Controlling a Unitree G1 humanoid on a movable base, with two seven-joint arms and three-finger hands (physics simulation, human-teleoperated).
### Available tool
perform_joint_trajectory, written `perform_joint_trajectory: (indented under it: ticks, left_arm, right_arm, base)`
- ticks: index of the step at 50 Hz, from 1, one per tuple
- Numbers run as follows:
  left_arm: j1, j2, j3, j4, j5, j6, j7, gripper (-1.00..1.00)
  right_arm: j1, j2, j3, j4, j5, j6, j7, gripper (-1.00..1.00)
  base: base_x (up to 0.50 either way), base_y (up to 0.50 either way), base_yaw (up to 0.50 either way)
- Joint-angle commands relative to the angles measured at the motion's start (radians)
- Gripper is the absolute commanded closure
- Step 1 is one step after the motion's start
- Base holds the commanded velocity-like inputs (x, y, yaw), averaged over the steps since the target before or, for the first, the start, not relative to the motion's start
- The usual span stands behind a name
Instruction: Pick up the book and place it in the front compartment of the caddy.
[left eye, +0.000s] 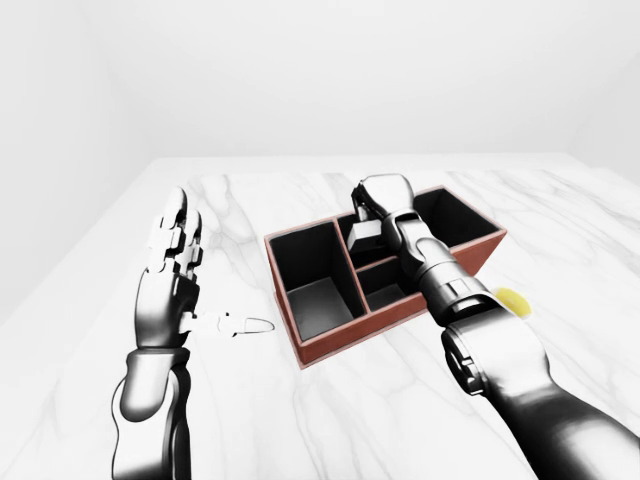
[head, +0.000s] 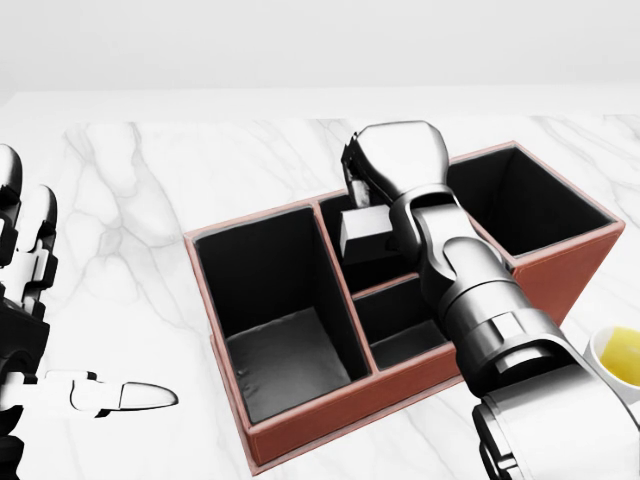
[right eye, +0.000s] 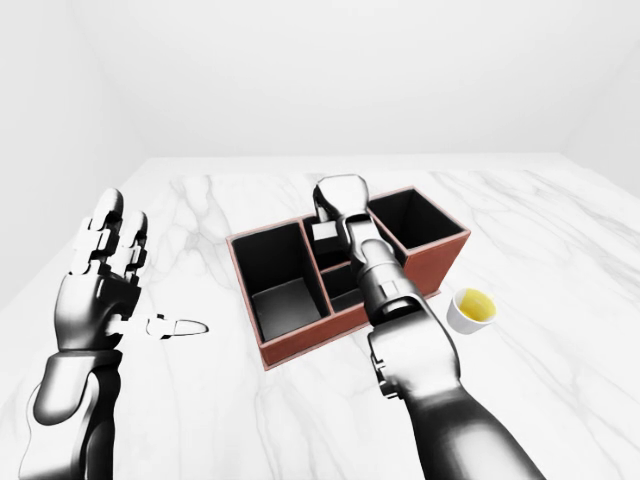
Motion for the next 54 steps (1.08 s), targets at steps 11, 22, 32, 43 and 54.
perform_joint_trajectory:
  ticks: [11, 22, 32, 43, 54]
  left_arm:
    - [-0.002, 0.002, 0.002, -0.001, -0.002, 0.0, 0.0, -1.0]
    - [-0.003, 0.002, 0.003, -0.003, -0.001, 0.0, -0.001, -1.0]
    - [-0.004, 0.001, 0.0, 0.0, 0.001, 0.0, 0.001, -1.0]
    - [-0.002, 0.001, -0.001, 0.011, 0.002, 0.0, 0.002, -1.0]
    - [-0.001, 0.001, 0.0, 0.004, 0.001, 0.0, 0.001, -1.0]
  right_arm:
    - [-0.021, -0.009, -0.015, 0.017, -0.015, 0.0, -0.053, 1.0]
    - [-0.024, -0.01, -0.015, 0.006, -0.018, 0.0, -0.064, -0.36]
    - [-0.024, -0.011, -0.015, 0.012, -0.019, 0.0, -0.069, -1.0]
    - [-0.016, -0.012, -0.018, -0.019, -0.012, 0.0, -0.049, -1.0]
    - [0.036, -0.012, -0.05, -0.241, 0.061, 0.0, 0.079, -1.0]
  base:
    - [0.0, 0.0, 0.0]
    - [0.0, 0.0, 0.0]
    - [0.0, 0.0, 0.0]
    - [0.0, 0.0, 0.0]
    - [0.0, 0.0, 0.0]
